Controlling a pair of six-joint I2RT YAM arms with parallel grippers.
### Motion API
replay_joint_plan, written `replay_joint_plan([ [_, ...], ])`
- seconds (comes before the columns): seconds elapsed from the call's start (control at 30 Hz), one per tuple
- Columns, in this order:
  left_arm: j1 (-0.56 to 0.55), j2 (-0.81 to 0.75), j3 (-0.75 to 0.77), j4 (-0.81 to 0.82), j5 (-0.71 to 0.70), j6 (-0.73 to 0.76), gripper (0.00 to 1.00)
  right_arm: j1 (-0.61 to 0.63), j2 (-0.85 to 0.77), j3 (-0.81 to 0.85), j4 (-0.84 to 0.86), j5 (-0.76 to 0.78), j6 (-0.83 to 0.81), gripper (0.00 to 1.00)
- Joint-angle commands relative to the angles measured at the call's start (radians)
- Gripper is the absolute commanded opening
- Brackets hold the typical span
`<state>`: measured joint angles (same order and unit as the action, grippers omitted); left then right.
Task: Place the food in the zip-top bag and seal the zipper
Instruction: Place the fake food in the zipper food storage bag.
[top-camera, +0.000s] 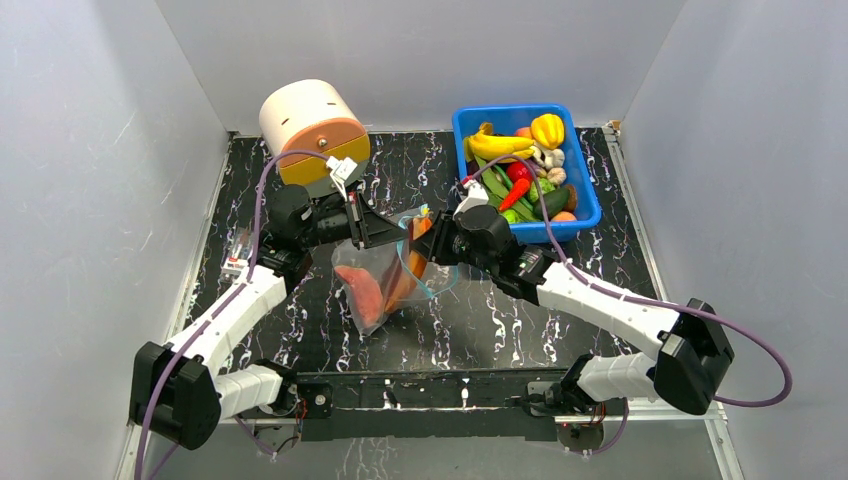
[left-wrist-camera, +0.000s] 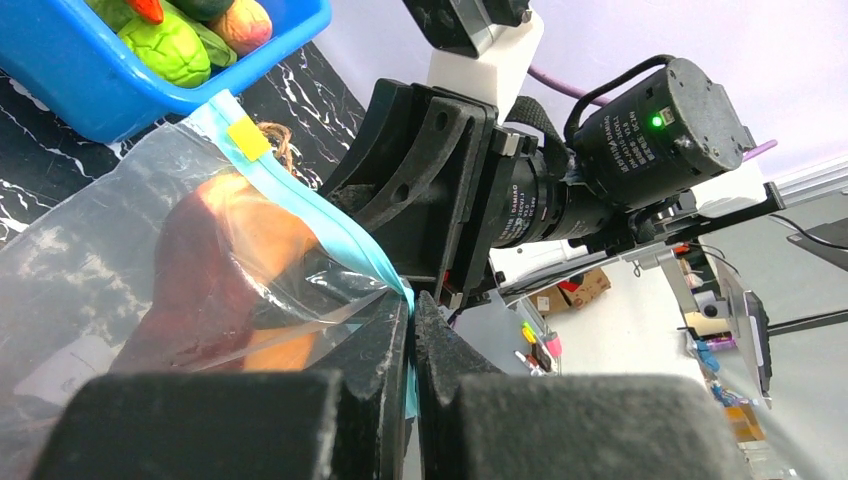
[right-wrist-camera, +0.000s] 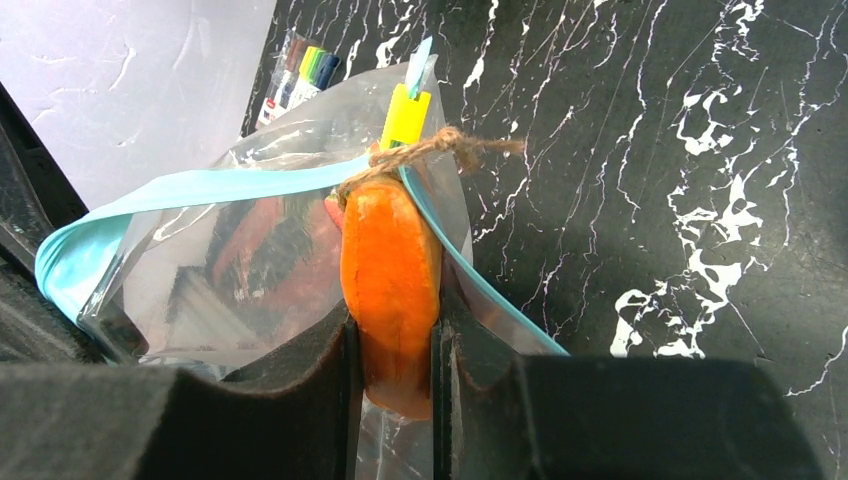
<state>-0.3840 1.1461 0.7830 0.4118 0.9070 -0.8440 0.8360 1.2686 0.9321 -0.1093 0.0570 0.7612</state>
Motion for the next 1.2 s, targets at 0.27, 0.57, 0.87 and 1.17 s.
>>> replay_joint_plan([
  [0.27,-0.004,-0.021,0.004,0.109,0.020,-0.009,0.00,0.003,0.010,0.006,0.129,-0.062,0.028,0.00],
  [0.57,-0.004,-0.004,0.015,-0.001,-0.082,0.063,0.00,0.003,0.001,0.028,0.002,0.070,-0.038,0.27],
  [0.87,-0.005,-0.001,0.004,-0.045,-0.125,0.130,0.00,0.003,-0.130,-0.060,0.122,0.069,0.038,0.00],
  [1.17,-0.006,-0.003,-0.018,-0.045,-0.124,0.214,0.00,0.003,-0.075,0.092,-0.104,-0.125,0.000,0.00],
])
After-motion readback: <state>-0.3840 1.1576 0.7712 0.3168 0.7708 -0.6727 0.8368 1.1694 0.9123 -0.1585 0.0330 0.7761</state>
